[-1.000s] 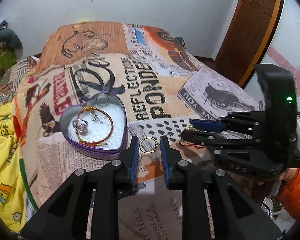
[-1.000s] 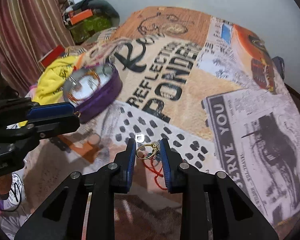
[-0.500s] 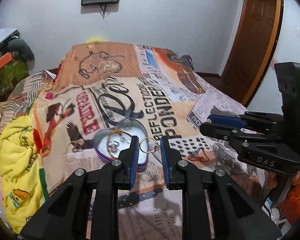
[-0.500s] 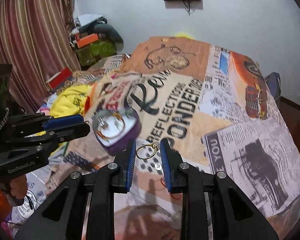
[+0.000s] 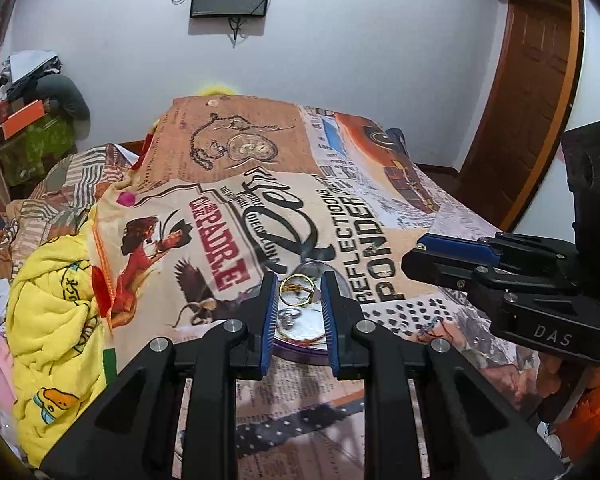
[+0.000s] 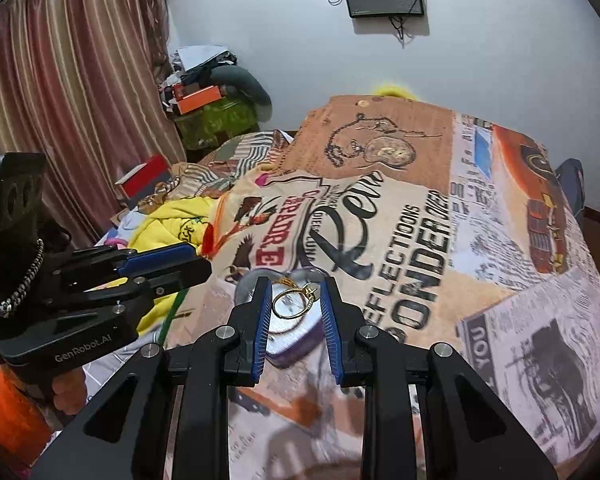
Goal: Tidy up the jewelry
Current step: 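Carry the held gold rings over the heart tin with both grippers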
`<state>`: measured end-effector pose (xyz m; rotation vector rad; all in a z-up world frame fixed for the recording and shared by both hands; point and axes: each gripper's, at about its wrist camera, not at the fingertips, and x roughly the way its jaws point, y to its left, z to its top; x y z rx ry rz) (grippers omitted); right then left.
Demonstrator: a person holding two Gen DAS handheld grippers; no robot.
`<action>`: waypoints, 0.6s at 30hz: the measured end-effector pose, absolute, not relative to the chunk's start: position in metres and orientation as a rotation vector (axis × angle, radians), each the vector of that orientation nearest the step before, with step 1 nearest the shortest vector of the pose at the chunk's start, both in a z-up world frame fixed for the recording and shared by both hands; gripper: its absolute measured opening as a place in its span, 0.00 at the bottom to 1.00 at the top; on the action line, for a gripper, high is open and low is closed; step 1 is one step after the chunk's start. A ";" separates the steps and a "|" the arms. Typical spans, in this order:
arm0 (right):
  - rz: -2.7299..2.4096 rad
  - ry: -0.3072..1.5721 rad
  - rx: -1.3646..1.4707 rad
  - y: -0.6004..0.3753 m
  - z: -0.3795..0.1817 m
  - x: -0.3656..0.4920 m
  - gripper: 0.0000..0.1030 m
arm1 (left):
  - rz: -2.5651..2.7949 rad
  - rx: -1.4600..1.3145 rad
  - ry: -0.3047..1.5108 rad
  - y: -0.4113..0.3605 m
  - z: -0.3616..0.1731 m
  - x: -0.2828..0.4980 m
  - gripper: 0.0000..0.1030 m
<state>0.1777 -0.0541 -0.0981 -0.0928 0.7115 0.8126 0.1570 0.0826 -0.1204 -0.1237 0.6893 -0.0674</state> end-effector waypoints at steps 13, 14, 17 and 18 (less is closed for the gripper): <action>0.817 0.796 -0.078 -0.035 -0.125 0.205 0.22 | -0.112 -0.137 0.776 0.082 -0.160 0.178 0.20; 0.816 0.801 -0.077 -0.034 -0.126 0.207 0.22 | -0.113 -0.135 0.782 0.081 -0.163 0.179 0.20; 0.818 0.810 -0.075 -0.033 -0.129 0.209 0.22 | -0.117 -0.133 0.797 0.080 -0.169 0.182 0.20; 0.819 0.812 -0.075 -0.032 -0.130 0.210 0.22 | -0.118 -0.134 0.801 0.080 -0.170 0.183 0.20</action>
